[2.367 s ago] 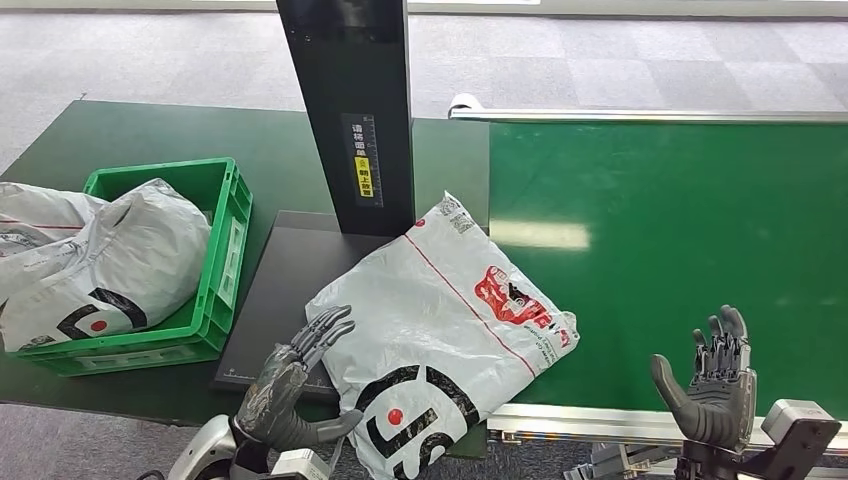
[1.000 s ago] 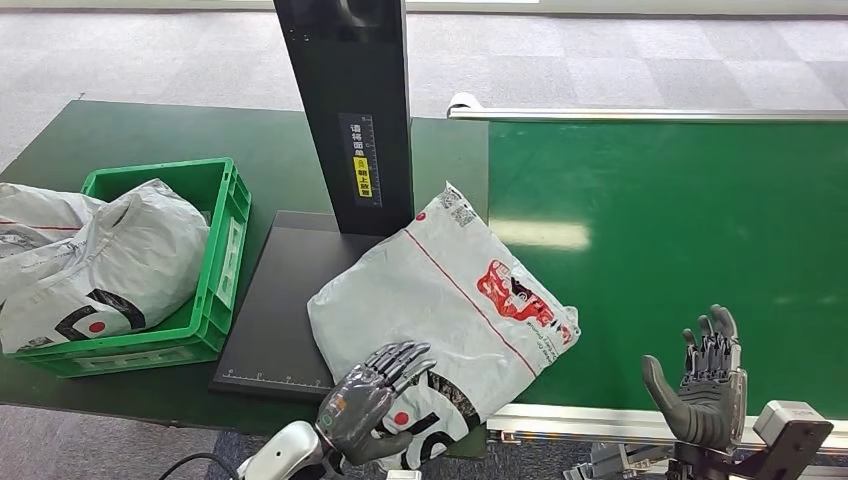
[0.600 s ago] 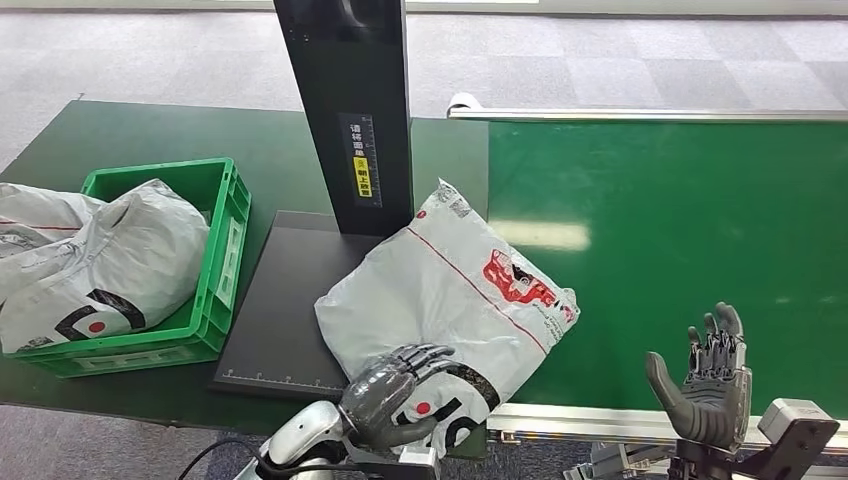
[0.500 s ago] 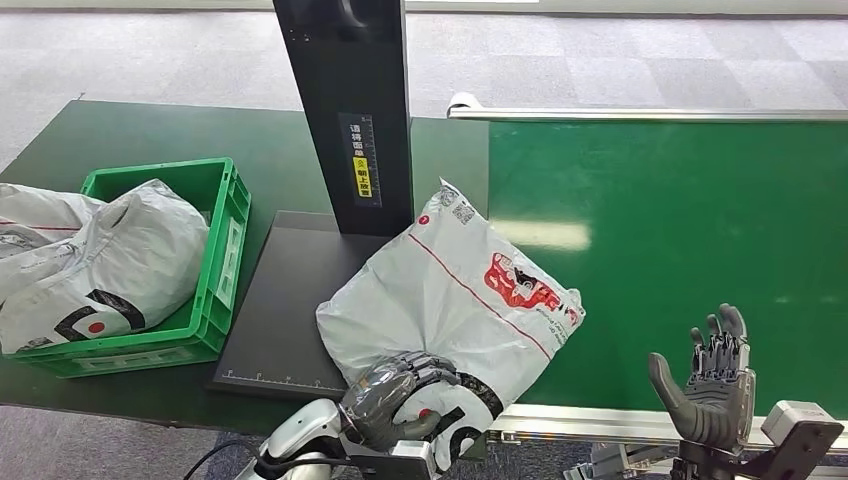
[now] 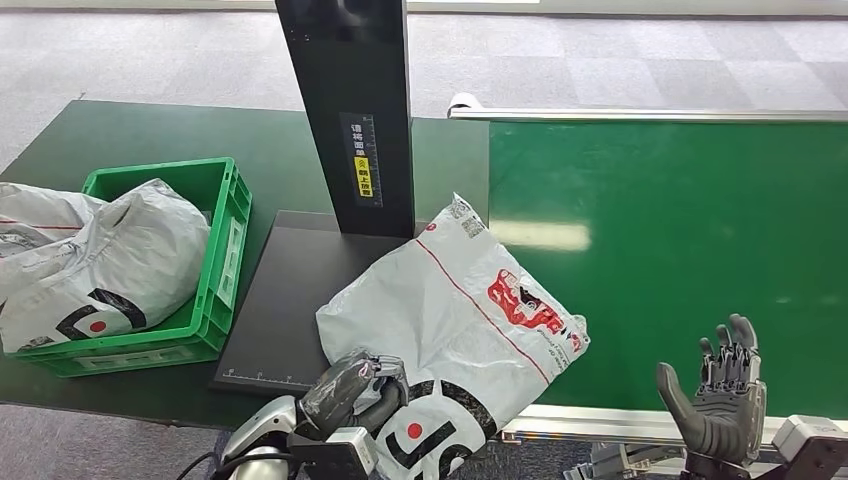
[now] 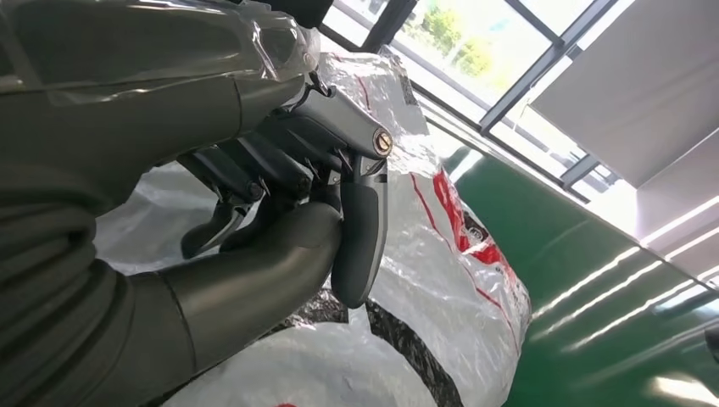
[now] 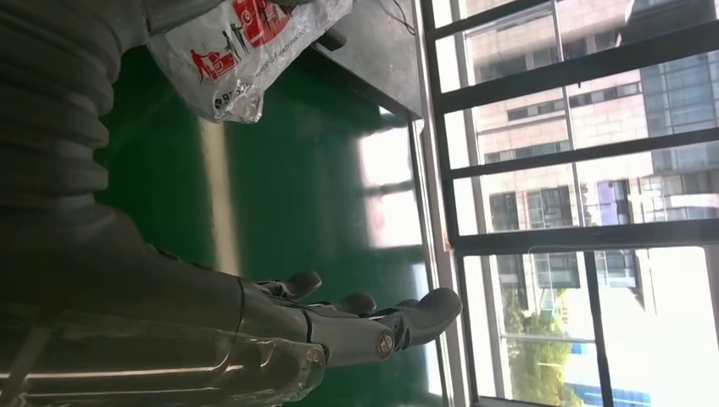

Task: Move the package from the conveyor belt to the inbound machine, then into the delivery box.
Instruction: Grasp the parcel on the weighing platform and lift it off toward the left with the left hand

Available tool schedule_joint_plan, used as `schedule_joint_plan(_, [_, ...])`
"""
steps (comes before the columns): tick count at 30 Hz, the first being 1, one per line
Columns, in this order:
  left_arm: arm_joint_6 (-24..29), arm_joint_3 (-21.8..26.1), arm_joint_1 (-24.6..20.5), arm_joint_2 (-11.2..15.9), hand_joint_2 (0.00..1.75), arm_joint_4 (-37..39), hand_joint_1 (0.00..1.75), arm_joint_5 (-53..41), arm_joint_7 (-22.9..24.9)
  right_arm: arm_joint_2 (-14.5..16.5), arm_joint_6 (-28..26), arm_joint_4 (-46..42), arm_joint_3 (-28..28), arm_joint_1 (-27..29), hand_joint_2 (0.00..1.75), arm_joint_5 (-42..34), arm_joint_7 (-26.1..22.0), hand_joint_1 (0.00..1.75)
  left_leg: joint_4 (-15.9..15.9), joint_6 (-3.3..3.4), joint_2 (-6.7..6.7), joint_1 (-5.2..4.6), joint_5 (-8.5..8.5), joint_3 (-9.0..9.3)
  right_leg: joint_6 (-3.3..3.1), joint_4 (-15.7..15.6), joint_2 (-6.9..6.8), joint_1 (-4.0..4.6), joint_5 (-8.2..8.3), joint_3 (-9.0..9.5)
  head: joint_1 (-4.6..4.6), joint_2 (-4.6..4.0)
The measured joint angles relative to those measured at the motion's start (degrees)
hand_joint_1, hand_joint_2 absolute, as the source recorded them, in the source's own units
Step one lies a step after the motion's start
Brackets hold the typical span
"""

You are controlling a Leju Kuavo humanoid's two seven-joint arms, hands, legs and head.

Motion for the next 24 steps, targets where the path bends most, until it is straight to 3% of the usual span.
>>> schedule_joint_plan(3, [-0.1, 0.5, 0.3, 0.4, 1.75, -1.2, 1.75, 0.2, 0.0, 0.0, 0.0, -0.1, -0.1, 0.0, 1.75, 0.0, 0.0, 0.0, 0.0, 0.0, 0.0, 0.0, 0.0, 0.0, 0.0, 0.0, 0.0, 0.0, 0.0, -0.01, -0.01, 0.0])
schedule_joint_plan(4, [-0.1, 0.8, 0.4, 0.6, 1.75, -1.6, 1.58, 0.3, 0.0, 0.0, -0.1, -0.1, -0.1, 0.0, 1.75, -0.1, 0.0, 0.0, 0.0, 0.0, 0.0, 0.0, 0.0, 0.0, 0.0, 0.0, 0.0, 0.0, 0.0, -0.02, -0.01, 0.0])
schedule_joint_plan(7, [0.0, 1.9, 0.9, 1.1, 1.75, -3.0, 0.27, 0.5, 0.3, 0.0, -0.2, -0.1, -0.2, 0.0, 1.75, -0.4, 0.0, 0.0, 0.0, 0.0, 0.0, 0.0, 0.0, -0.01, 0.0, 0.0, 0.0, 0.0, 0.0, -0.03, -0.01, 0.0])
schedule_joint_plan(8, [-0.1, 2.3, 1.1, 1.3, 1.75, -3.4, 0.0, 0.3, 0.4, 0.0, -0.2, -0.1, -0.2, 0.0, 1.75, -0.5, 0.1, 0.0, 0.0, 0.0, 0.0, 0.01, -0.01, -0.01, -0.01, 0.0, 0.0, 0.01, 0.0, -0.03, -0.01, 0.0])
schedule_joint_plan(24, [-2.1, -0.7, 3.0, 2.8, 1.75, -2.9, 0.0, -4.1, 1.8, -1.8, -1.8, 0.6, 0.5, -1.3, 1.75, -1.2, 0.2, 0.0, 0.0, 0.0, 0.0, 0.0, -0.01, -0.02, 0.0, 0.0, 0.0, 0.0, 0.0, -0.03, -0.01, 0.0])
